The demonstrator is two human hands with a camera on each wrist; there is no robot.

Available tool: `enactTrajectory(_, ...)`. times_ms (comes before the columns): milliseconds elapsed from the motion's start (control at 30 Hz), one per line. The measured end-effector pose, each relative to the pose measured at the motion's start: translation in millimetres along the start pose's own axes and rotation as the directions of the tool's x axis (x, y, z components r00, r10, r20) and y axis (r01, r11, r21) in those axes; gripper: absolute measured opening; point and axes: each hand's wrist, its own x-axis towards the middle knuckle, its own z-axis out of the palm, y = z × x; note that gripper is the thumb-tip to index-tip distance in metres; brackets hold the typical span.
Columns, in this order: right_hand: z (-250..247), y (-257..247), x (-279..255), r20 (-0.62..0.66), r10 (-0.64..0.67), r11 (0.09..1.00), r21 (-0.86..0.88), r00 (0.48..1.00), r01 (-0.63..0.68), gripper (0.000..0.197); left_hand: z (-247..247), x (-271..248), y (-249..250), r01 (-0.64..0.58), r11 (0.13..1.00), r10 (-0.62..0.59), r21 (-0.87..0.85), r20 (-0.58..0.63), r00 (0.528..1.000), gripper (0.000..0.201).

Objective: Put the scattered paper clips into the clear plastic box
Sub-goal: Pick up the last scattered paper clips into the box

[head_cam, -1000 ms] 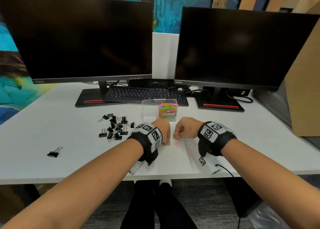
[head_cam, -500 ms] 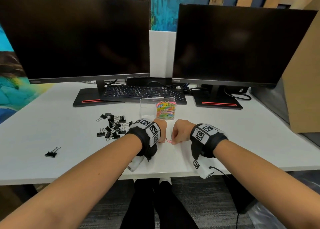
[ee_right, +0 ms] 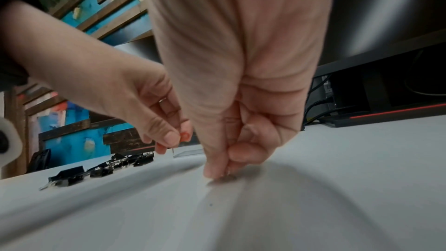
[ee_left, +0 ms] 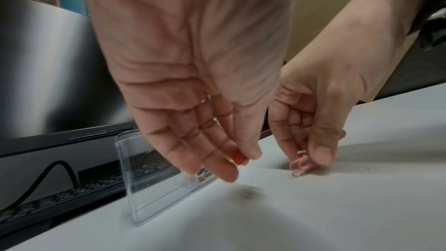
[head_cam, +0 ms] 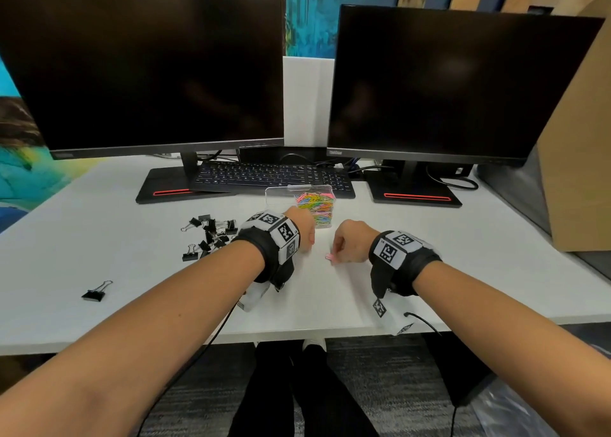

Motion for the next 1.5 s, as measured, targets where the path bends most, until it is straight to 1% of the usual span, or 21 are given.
enactTrajectory(100,5.5,-4.3,5.2,0.011,0.026,1.0,0.011,1.0,-0.026,0.03,-2.8,4.0,-4.1,0.011,0.999,-0.012,-0.044,-0.024,1.0,0.019)
enactTrajectory(167,7.1,-5.0,8.5,0.014,0.036,0.999,0.027,0.999,-0.036,0.03,-5.7,7.1,-7.4,0.017,0.996,-0.025,-0.088,-0.084,0.996,0.016)
enactTrajectory(267,4.6,-5.1,9.0,0.05,0.019,1.0,0.017,0.999,-0.02,0.033,-14.4,12.7,-10.6,0.065,0.979,-0.096,-0.196,-0.154,0.983,0.012)
enactTrajectory(400,2.2,-6.9,9.6,0.108,-0.018,0.999,-0.029,0.994,0.022,0.035,-26.6,22.7,-17.4,0.126,0.938,-0.208,-0.323,-0.236,0.949,0.009)
enactTrajectory(533,6.4,-8.1,9.7,0.134,-0.051,0.992,-0.105,0.99,0.065,0.036,-33.8,33.0,-27.8,0.132,0.894,-0.28,-0.429,-0.304,0.91,0.003)
enactTrajectory(600,10.4,-6.5,9.5,0.147,-0.079,0.986,-0.133,0.986,0.099,0.035,-36.5,38.6,-32.5,0.121,0.877,-0.29,-0.465,-0.312,0.905,0.008)
enactTrajectory(700,9.8,-0.2,10.9,0.149,-0.122,0.984,-0.111,0.981,0.139,0.037,-41.2,46.3,-38.0,0.107,0.86,-0.296,-0.499,-0.318,0.901,0.019)
enactTrajectory(767,-1.4,4.6,16.2,0.094,-0.13,0.988,-0.069,0.987,0.137,0.035,-42.4,51.0,-39.6,0.1,0.858,-0.295,-0.504,-0.324,0.899,0.019)
enactTrajectory(833,-19.2,6.2,25.9,-0.036,-0.127,0.992,0.002,0.991,0.127,0.031,-39.7,55.1,-39.1,0.088,0.859,-0.286,-0.505,-0.33,0.899,0.021)
enactTrajectory(900,-36.6,5.7,37.3,-0.158,-0.087,0.989,0.107,0.984,0.105,0.029,-35.0,60.4,-39.2,0.063,0.851,-0.273,-0.521,-0.336,0.901,0.025)
enactTrajectory(967,-47.9,4.5,47.2,-0.275,-0.024,0.975,0.206,0.961,0.083,0.022,-30.5,64.8,-40.1,0.047,0.855,-0.254,-0.516,-0.338,0.906,0.024)
enactTrajectory(1033,-53.4,3.2,54.5,-0.36,0.014,0.973,0.221,0.933,0.071,0.018,-27.0,67.5,-40.7,0.035,0.859,-0.238,-0.511,-0.338,0.911,0.017)
enactTrajectory(1133,-55.6,0.1,64.5,-0.402,0.049,0.968,0.243,0.914,0.055,0.016,-24.8,68.7,-44.5,0.007,0.851,-0.22,-0.526,-0.344,0.913,0.006)
enactTrajectory(1200,-54.7,-0.9,72.1,-0.385,0.076,0.954,0.296,0.92,0.045,0.013,-25.1,69.1,-48.5,-0.009,0.84,-0.218,-0.542,-0.354,0.91,0.011)
enactTrajectory(1267,-52.5,-1.0,76.2,-0.349,0.091,0.943,0.331,0.933,0.033,0.015,-28.0,68.6,-52.8,-0.028,0.831,-0.217,-0.556,-0.369,0.904,0.014)
enactTrajectory(1300,-51.2,-0.2,77.4,-0.358,0.095,0.94,0.34,0.929,0.035,0.017,-29.8,67.9,-55.3,-0.031,0.83,-0.218,-0.556,-0.375,0.901,0.015)
enactTrajectory(1333,-49.8,0.5,78.7,-0.386,0.097,0.935,0.352,0.918,0.049,0.017,-31.8,65.9,-58.8,-0.028,0.834,-0.221,-0.551,-0.379,0.899,0.015)
enactTrajectory(1400,-47.8,2.6,79.4,-0.481,0.089,0.93,0.353,0.872,0.1,0.019,-36.3,62.5,-66.6,-0.019,0.839,-0.228,-0.544,-0.383,0.895,0.014)
enactTrajectory(1433,-46.6,2.5,78.7,-0.506,0.067,0.935,0.333,0.86,0.123,0.024,-38.7,59.2,-71.3,-0.014,0.839,-0.235,-0.544,-0.385,0.892,0.014)
enactTrajectory(1467,-45.2,2.4,79.2,-0.506,0.026,0.946,0.292,0.862,0.143,0.035,-40.7,55.6,-76.4,-0.007,0.841,-0.243,-0.541,-0.389,0.889,0.013)
enactTrajectory(1500,-44.3,1.3,79.0,-0.479,-0.026,0.961,0.23,0.877,0.154,0.048,-42.0,52.1,-81.4,0.006,0.843,-0.256,-0.539,-0.39,0.885,0.012)
